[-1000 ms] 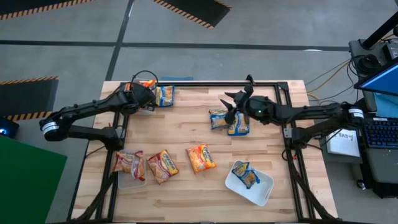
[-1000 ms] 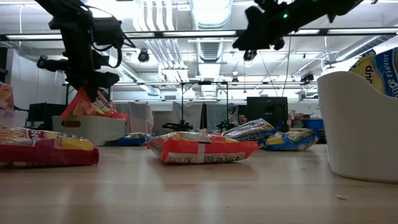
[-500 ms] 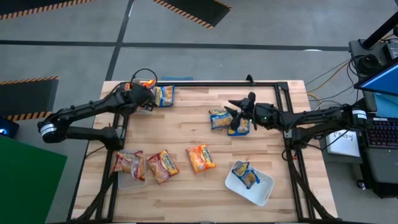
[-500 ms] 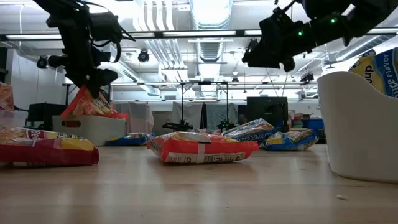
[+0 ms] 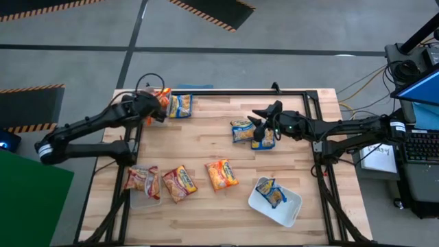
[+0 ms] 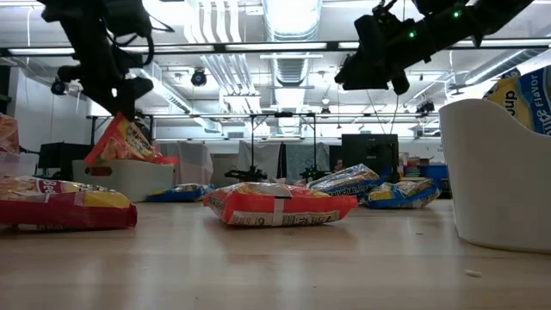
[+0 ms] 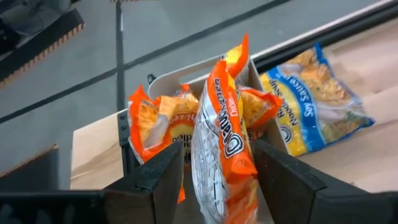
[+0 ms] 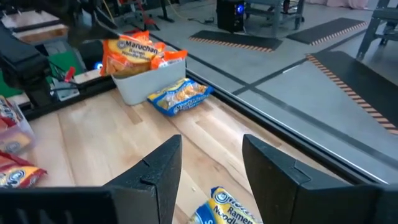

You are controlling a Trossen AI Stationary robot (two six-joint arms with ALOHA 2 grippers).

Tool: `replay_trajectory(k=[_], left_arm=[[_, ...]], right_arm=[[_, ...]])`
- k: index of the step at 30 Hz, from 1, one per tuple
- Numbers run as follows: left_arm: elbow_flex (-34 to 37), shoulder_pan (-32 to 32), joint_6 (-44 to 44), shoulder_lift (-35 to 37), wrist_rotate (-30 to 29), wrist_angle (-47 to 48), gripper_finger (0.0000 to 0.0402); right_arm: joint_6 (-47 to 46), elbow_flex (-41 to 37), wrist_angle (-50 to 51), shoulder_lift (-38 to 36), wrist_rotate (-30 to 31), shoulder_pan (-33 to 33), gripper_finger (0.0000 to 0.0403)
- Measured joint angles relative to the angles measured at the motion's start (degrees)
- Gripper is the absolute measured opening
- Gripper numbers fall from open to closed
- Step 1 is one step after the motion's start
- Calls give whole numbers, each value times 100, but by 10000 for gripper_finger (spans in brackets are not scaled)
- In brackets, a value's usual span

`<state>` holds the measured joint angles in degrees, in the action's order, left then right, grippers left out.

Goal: Sort Maruchan noodles
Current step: Put the orange noodle pack into the gray bin

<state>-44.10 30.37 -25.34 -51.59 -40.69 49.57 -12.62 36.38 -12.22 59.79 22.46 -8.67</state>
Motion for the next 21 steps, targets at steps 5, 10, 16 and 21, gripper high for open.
replay_trajectory(k=[5,10,16,21], left_arm=[[48,-37,38,512,427,62,178],[589,-83,-9,946,184,-598,170],[1383,-83,-502,1081,389,-1198,144],[1753,-74,-975,970,372,-1304,125]], right_arm=[[22,-6,155,53,5,0,148],[167,-13,52,310,9,0,137],[278,-13,-49,608,50,-18,127],[264,-15,-51,676,59,-26,123]])
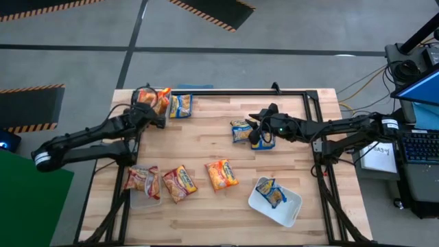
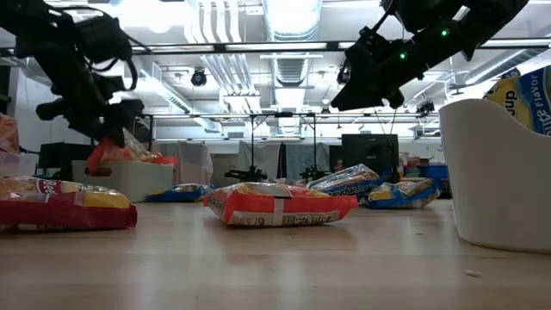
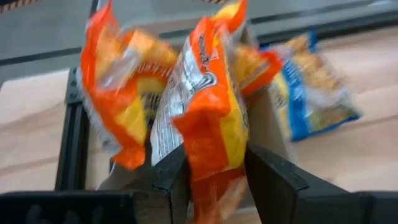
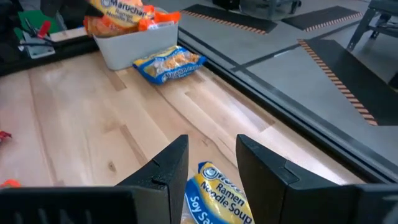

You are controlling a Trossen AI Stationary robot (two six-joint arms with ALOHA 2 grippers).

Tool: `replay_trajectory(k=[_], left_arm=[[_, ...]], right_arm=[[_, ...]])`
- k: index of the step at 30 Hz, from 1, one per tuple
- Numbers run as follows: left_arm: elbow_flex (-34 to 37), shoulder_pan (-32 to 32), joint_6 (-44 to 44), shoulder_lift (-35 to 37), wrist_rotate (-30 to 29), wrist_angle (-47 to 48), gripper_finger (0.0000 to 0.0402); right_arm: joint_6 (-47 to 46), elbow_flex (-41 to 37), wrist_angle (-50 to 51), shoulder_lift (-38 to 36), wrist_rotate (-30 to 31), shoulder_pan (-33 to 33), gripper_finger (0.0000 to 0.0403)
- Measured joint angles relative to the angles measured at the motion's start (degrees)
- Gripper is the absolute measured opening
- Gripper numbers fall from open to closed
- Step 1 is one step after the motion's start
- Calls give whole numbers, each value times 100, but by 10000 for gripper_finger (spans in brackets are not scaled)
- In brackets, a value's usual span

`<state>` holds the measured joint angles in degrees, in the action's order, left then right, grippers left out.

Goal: Sort Maruchan noodles
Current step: Put the orange noodle pack into the gray bin

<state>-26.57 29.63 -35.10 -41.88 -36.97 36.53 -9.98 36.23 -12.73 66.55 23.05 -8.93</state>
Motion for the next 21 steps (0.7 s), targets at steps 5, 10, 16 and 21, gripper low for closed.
replay_trajectory(k=[5,10,16,21], left_arm=[[68,0,-254,-109,-20,44,111],[-117,0,-241,-103,-14,101,104],[-426,0,-40,-103,-269,243,102],[-584,0,-15,-99,-265,423,110]], right_arm=[[-61,0,-1,-5,0,0,125],[-95,0,0,-5,-2,0,123],[-96,0,4,-5,-7,4,119],[-93,0,15,-6,-57,3,118]])
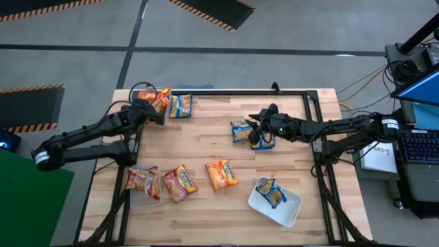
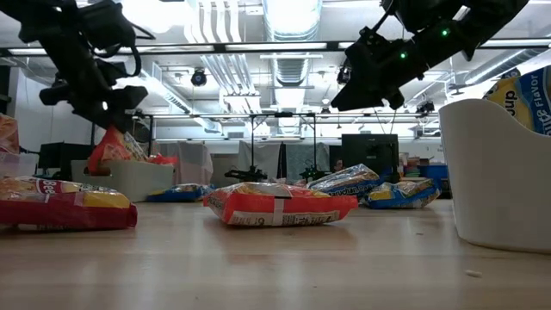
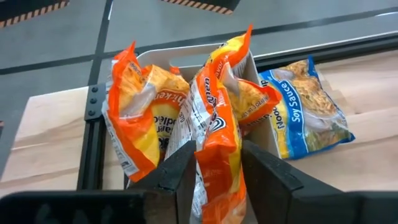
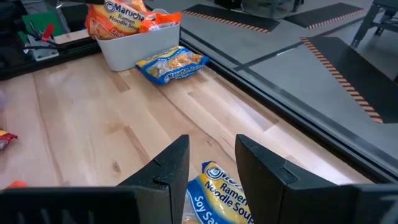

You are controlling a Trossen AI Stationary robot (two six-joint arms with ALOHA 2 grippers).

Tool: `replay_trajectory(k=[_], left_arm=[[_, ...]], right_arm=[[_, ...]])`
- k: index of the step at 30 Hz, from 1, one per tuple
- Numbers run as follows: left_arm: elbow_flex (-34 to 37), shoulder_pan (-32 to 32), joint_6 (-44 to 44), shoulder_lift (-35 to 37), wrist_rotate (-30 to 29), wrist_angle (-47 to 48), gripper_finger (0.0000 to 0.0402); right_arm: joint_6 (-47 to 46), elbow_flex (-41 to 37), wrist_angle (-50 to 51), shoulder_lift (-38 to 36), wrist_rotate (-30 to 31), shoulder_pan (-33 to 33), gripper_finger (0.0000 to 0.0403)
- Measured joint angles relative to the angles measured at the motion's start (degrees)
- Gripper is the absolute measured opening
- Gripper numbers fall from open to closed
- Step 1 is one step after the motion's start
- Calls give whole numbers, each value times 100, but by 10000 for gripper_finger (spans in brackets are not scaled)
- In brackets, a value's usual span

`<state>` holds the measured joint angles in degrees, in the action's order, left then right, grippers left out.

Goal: Sort Maruchan noodles
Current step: Put the orange noodle pack into the gray bin, then put the blue noodle pack into the white bin

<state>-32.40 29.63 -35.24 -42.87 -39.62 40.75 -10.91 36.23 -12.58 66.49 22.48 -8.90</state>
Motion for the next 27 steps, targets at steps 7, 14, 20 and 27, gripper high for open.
replay_trajectory(k=[7,14,20,27], left_arm=[[-315,0,4,15,10,345,157],[-874,-1,539,21,14,305,184],[-1403,-70,657,24,337,111,185],[-966,-416,677,-19,478,-1340,185]], right_arm=[[-1,0,166,-4,-4,2,118],[568,-2,-128,-6,-42,-122,119],[1573,40,-489,-80,-1340,-767,102],[1316,-624,-1641,-23,-3139,-2018,73]])
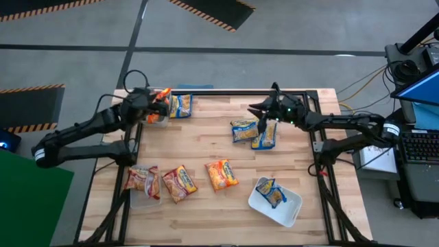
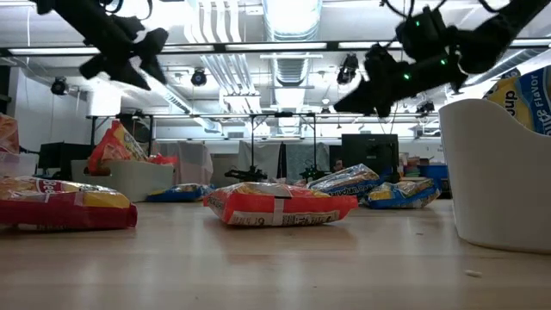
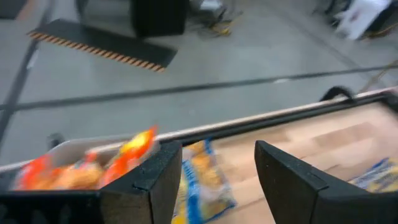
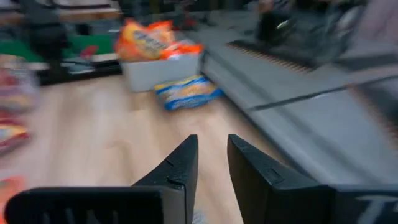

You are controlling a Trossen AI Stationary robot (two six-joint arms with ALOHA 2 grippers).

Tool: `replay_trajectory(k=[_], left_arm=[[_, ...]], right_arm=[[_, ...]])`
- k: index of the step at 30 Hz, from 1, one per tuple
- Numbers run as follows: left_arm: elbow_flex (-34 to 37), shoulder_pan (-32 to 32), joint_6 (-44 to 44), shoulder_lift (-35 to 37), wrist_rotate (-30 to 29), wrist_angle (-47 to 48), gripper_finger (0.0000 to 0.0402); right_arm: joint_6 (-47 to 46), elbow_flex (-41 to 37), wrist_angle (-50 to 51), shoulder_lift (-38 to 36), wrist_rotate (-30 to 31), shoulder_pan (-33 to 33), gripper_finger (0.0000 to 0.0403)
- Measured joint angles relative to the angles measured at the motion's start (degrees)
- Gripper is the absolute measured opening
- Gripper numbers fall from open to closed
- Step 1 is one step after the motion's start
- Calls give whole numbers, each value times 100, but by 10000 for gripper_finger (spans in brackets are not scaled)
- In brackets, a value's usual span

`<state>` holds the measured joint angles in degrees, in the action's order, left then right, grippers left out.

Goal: Sort Maruchan noodles
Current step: Put the blue noodle pack into the white bin

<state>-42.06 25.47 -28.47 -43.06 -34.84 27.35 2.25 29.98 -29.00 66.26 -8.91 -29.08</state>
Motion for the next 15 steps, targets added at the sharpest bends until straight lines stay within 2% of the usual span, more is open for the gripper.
replay_trajectory(k=[2,6,10,13,15], left_arm=[[151,-41,381,-31,15,-604,185],[240,-35,1459,-133,-12,-1286,185],[105,-68,1862,-130,50,-1237,185],[96,-190,1896,15,656,-1165,180],[265,-357,1964,143,1187,-1417,175]], right_arm=[[-182,-197,-6,-20,-469,-258,66],[-525,-377,-35,125,-288,-564,56],[-1905,-349,12,253,-439,-632,46],[-2871,-264,-46,235,-1118,-428,38],[-3006,-82,-198,168,-1276,-187,34]])
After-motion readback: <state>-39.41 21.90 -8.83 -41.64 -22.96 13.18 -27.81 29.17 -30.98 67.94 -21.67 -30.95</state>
